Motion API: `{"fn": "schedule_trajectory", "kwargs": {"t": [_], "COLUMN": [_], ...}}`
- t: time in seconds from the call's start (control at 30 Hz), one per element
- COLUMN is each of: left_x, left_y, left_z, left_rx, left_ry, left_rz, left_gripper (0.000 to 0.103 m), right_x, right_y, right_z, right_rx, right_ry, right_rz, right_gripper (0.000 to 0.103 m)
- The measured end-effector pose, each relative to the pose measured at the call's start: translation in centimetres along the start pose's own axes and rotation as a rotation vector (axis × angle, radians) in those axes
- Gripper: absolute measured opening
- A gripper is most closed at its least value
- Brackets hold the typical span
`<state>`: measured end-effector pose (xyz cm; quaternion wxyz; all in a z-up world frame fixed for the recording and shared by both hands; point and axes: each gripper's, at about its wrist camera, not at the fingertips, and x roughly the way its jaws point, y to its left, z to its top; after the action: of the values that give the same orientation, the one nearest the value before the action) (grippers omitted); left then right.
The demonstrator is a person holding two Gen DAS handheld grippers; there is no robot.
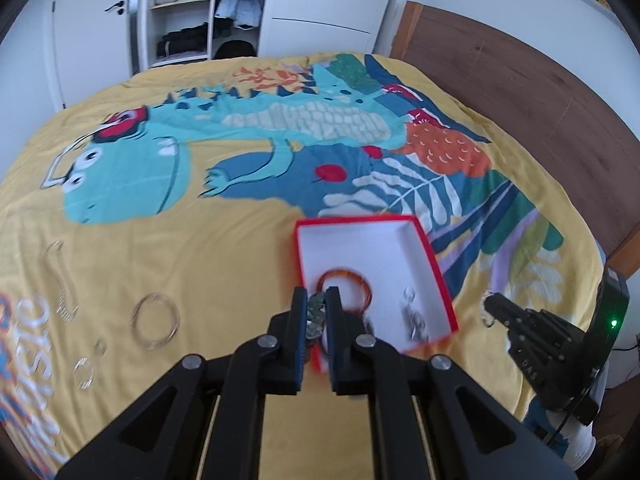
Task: Organize jewelry
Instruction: 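Carry the beaded bracelet and twisted hoop toward the red box with both tools, then lower both held items into the red box and open both tools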
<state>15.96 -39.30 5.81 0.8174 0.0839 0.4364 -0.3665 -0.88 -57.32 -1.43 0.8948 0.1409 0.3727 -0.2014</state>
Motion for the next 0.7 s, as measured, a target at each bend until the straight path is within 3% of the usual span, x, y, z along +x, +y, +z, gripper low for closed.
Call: {"fn": "schedule_trajectory", "kwargs": {"t": [0.3,0.7], "left_x": [7.9,15.3], "left_y": [-3.3,-5.5], "left_z": [4.7,4.1], "left_rx": [0.091,0.248], "left_ry": [-0.012,-0.005], "left_rz": [0.006,0.049], "left_gripper": [0.008,0.008], "right_x": [7.4,13.9], "right_y": [-1.2,-0.5], "right_z": [5.3,6.7], "right_rx": [-0.045,-0.138], "right_ry": [0.006,0.071], "right_rz": [0.011,0.015], "right_gripper": [0.005,0.005]}}
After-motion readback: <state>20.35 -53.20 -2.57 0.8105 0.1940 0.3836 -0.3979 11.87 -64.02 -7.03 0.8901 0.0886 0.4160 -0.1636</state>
